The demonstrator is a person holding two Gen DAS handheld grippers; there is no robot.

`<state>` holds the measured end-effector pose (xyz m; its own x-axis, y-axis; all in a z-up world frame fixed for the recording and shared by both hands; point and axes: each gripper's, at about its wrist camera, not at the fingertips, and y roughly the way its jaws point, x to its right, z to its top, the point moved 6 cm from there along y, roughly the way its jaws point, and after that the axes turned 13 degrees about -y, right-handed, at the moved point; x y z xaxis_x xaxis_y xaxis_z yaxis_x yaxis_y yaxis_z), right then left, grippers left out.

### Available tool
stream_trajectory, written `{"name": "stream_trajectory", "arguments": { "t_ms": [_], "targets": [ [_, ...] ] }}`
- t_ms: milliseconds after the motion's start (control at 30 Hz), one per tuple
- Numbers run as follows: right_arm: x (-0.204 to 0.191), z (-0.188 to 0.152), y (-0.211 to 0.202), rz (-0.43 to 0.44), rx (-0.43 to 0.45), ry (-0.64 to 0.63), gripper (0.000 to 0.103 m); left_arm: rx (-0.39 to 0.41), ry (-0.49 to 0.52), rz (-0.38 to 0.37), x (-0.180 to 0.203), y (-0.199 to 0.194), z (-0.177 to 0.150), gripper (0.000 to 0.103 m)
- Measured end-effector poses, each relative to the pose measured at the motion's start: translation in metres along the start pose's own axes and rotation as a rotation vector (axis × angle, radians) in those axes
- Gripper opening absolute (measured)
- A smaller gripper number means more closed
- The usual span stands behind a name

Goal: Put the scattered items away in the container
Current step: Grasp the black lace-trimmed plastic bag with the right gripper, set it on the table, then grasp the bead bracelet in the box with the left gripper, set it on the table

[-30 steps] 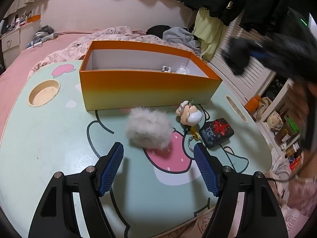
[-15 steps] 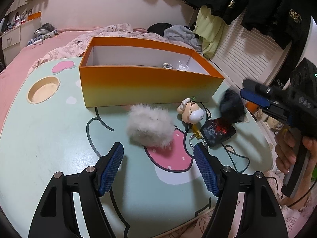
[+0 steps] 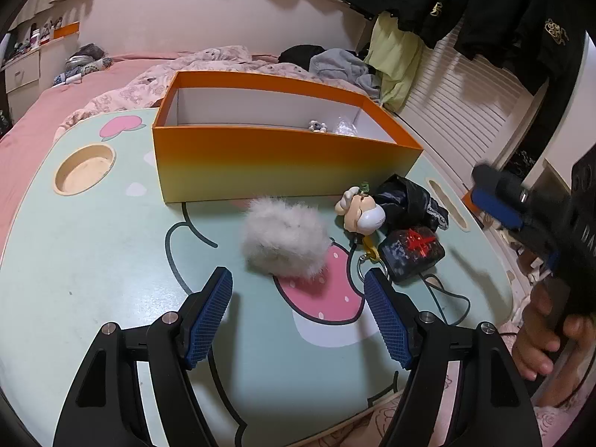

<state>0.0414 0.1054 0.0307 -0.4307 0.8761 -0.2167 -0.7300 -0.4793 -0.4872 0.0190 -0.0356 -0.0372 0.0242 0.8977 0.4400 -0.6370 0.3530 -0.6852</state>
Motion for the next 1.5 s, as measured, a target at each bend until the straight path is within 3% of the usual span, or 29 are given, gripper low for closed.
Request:
{"name": "stream_trajectory", "arguments": {
  "t_ms": [133,233,600,767,900,1033,1167,1267,1333,1433,1500],
  "targets": [
    [-0.004,-0.016,0.015,-0.096,-0.121,-0.058,0.071,-0.004,-0.005,0.004,-0.001,0.001,0.0,0.073],
    [-0.007,-0.023,0.023,-0.104,-0.161,-0.082,0.071,-0.003,-0.007,0.009,-0.002,0.001,0.0,0.073],
    [-0.004,-0.025,0.024,-0.093,-0.16,-0.073,0.071,0.054,0.005,0.017,-0.003,-0.014,0.012,0.073],
    [-0.004,-0.024,0.019,-0.088,-0.143,-0.07,0.069,0.119,0.023,0.033,0.0,-0.035,0.048,0.073],
    [-0.005,-0.023,0.018,-0.077,-0.137,-0.067,0.069,0.14,0.031,0.024,0.014,-0.043,0.101,0.073],
    [-0.006,-0.023,0.018,-0.071,-0.139,-0.064,0.069,0.035,0.013,0.045,0.028,-0.011,0.144,0.073],
    [-0.006,-0.024,0.02,-0.065,-0.144,-0.057,0.069,-0.126,0.016,0.076,0.045,0.051,0.156,0.072],
    [-0.005,-0.025,0.02,-0.06,-0.149,-0.046,0.069,-0.236,0.008,0.061,0.06,0.094,0.153,0.061],
    [-0.004,-0.026,0.02,-0.059,-0.149,-0.044,0.069,-0.279,0.008,0.145,0.061,0.122,0.151,0.051],
    [-0.004,-0.025,0.019,-0.059,-0.147,-0.045,0.069,-0.315,0.005,0.166,0.063,0.143,0.147,0.048],
    [-0.003,-0.026,0.02,-0.056,-0.149,-0.039,0.069,-0.313,0.01,0.188,0.066,0.15,0.145,0.037]
  ]
}}
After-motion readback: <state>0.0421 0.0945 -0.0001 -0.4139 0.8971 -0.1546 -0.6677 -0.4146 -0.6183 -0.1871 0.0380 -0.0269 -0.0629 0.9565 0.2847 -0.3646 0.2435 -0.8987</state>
